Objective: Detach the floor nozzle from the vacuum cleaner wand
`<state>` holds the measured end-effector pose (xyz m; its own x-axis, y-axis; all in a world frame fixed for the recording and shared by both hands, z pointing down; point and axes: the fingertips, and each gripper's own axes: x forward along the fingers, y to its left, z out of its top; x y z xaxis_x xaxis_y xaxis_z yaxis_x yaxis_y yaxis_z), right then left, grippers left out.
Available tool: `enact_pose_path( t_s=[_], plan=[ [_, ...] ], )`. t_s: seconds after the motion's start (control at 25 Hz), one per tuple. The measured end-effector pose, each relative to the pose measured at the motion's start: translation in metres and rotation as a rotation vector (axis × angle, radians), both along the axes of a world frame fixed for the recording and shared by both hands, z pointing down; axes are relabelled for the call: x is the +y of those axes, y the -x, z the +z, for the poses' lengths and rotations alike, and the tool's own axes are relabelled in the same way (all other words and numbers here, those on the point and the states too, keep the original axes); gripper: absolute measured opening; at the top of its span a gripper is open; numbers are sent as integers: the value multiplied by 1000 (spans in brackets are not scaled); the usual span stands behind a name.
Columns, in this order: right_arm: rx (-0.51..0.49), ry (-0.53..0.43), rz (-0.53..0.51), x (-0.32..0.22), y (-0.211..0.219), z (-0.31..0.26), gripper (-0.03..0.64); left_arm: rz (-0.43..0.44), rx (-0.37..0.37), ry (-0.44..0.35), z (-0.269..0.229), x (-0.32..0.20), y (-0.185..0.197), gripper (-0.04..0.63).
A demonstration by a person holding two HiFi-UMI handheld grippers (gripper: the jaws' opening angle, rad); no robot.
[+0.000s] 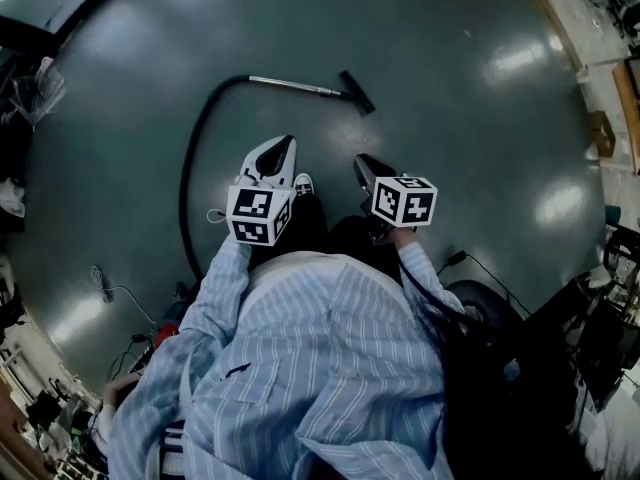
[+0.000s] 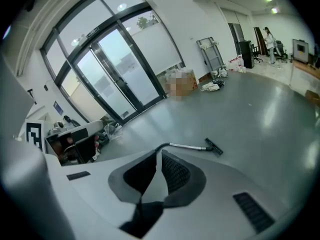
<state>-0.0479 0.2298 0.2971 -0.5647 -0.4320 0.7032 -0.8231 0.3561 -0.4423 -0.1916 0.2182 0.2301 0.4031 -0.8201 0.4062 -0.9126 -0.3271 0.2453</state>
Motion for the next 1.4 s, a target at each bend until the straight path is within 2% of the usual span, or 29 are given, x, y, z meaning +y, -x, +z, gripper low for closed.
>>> enact_pose_path(
  t_s=[0.36, 0.52, 0.68, 0.84, 1.0, 1.08, 1.16, 1.32, 1.4],
  plan=[
    [58, 59, 96, -30, -24, 7, 38, 57, 30, 37, 13, -65, -3, 6],
    [60, 75, 103, -49, -37, 14, 38, 73, 32, 54, 20, -84, -15, 6],
    [42, 77, 102, -82, -50, 17, 38, 104, 75, 56, 18, -108, -34, 6],
    [26, 61, 72, -129, -60, 13, 38, 82, 50, 57, 18, -141, -46, 6],
    [19, 38, 53, -175, -81, 7, 38, 33, 100, 87, 20, -176, -62, 6],
    [14, 36, 55, -191, -95, 8, 38, 39, 109, 98, 21, -189, -76, 6],
    [12, 40, 55, -205, -109, 14, 38, 64, 72, 101, 26, -202, -90, 6],
    [5, 59, 41, -226, -122, 33, 38, 138, -75, 130, 51, -223, -106, 8],
    [-1, 71, 34, -234, -122, 44, 38, 174, -124, 155, 67, -236, -108, 8]
  ],
)
